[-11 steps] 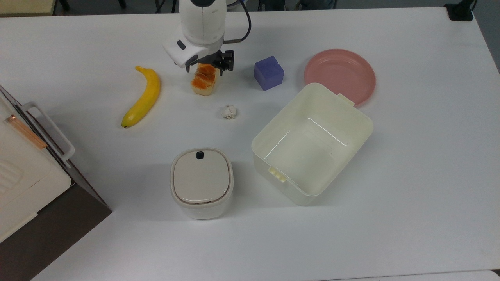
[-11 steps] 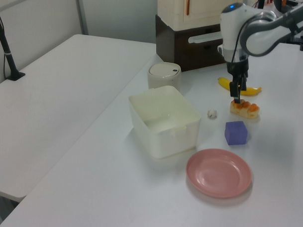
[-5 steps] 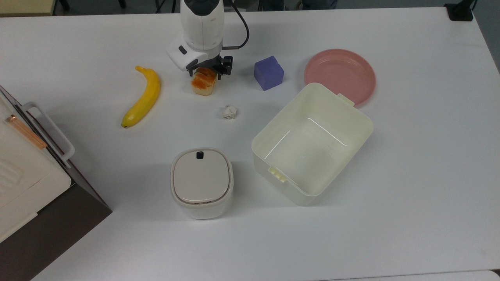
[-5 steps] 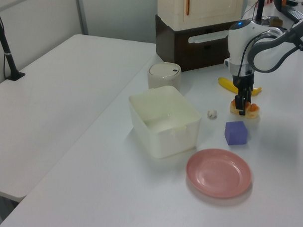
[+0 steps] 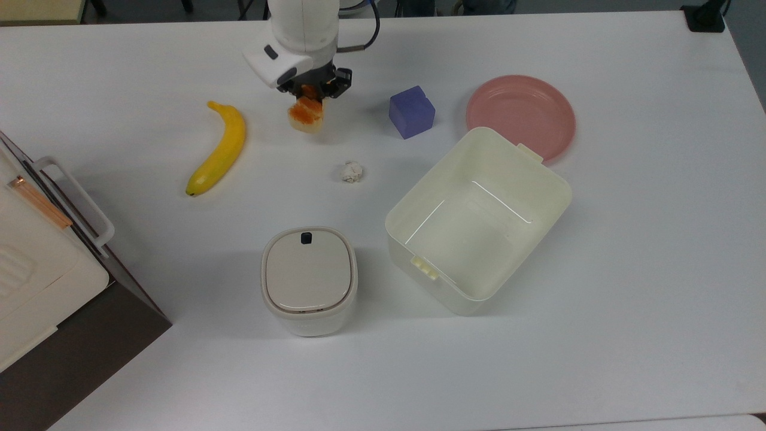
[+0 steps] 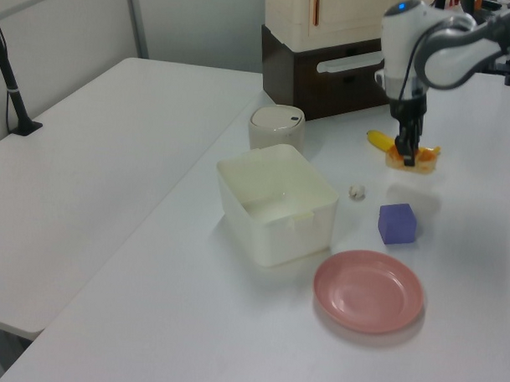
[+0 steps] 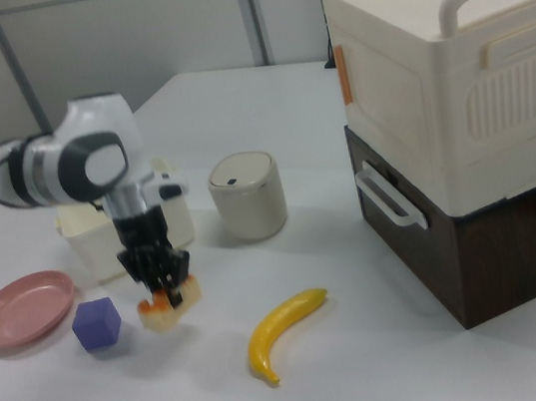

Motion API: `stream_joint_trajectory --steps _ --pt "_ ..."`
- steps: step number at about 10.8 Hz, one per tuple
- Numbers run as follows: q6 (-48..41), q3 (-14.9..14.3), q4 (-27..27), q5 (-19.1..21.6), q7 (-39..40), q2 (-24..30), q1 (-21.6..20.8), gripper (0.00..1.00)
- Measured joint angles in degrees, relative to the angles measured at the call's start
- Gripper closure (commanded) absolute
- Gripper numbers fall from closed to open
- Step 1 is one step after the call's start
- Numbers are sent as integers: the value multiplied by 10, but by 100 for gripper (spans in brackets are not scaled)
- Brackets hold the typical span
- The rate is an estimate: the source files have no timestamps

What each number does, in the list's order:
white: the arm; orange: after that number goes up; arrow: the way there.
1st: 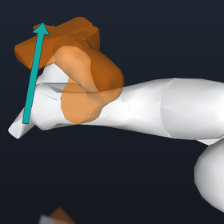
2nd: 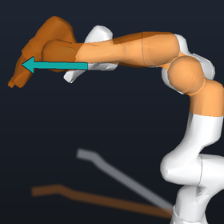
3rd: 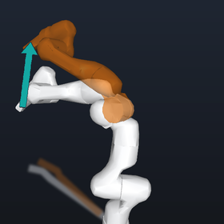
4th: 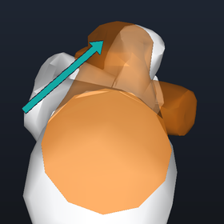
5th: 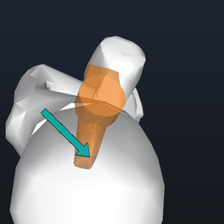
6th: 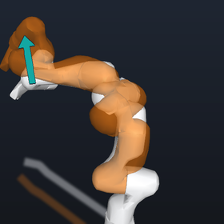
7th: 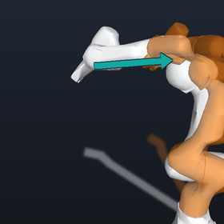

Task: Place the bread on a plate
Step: 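Close the gripper on the bread roll and lift it, then carry the bread roll past the purple cube over the pink plate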

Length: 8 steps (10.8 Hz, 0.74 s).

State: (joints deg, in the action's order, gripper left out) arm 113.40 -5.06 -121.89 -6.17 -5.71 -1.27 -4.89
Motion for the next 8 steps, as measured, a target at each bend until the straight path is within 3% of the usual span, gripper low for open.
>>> stream_joint_trajectory --steps 2,6,8 --pt "-24 13 46 16 -4 6 -17 60" --pt "-37 30 98 32 -85 3 -134 57" --pt "-37 53 118 35 -127 -19 -176 53"
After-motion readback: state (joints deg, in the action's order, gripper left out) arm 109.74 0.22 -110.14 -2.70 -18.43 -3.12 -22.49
